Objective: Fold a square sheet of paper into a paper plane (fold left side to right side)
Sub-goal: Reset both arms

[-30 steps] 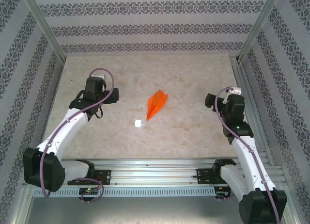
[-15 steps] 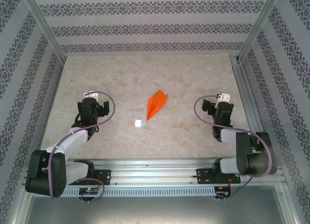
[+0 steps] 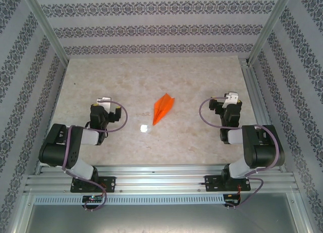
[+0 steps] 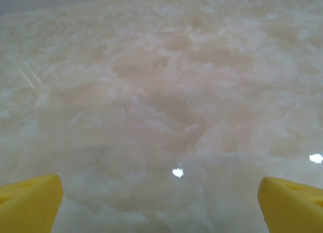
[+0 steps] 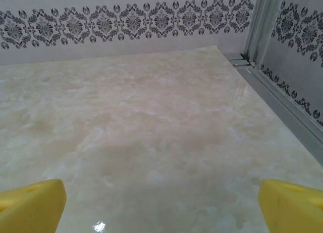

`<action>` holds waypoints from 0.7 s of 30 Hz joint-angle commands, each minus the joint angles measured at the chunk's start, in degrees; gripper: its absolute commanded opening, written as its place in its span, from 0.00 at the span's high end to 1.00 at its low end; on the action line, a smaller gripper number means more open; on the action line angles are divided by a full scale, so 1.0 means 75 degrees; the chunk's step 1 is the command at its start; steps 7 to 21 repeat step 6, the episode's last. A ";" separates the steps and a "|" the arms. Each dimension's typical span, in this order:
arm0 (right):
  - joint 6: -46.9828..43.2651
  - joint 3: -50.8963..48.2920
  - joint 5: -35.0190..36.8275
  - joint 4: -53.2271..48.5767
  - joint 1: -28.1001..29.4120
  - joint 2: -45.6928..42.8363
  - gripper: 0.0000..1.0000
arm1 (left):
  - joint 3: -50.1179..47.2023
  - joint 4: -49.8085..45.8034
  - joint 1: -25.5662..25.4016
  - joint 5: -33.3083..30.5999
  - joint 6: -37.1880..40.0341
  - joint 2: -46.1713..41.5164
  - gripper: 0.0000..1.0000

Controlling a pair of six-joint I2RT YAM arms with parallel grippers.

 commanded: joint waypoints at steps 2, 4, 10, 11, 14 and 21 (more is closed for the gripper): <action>-0.0121 0.0172 -0.0222 0.0222 -0.0017 0.0036 0.02 | 0.0316 0.0527 0.0366 0.0366 -0.0125 -0.0034 0.00; -0.0121 0.0159 -0.0213 0.0263 -0.0013 0.0040 0.02 | 0.0318 0.0493 0.0366 0.0366 -0.0128 -0.0039 0.00; -0.0110 0.0159 -0.0197 0.0271 -0.0013 0.0039 0.02 | 0.0327 0.0499 0.0366 0.0373 -0.0121 -0.0043 0.00; -0.0110 0.0159 -0.0197 0.0271 -0.0013 0.0039 0.02 | 0.0327 0.0499 0.0366 0.0373 -0.0121 -0.0043 0.00; -0.0110 0.0159 -0.0197 0.0271 -0.0013 0.0039 0.02 | 0.0327 0.0499 0.0366 0.0373 -0.0121 -0.0043 0.00; -0.0110 0.0159 -0.0197 0.0271 -0.0013 0.0039 0.02 | 0.0327 0.0499 0.0366 0.0373 -0.0121 -0.0043 0.00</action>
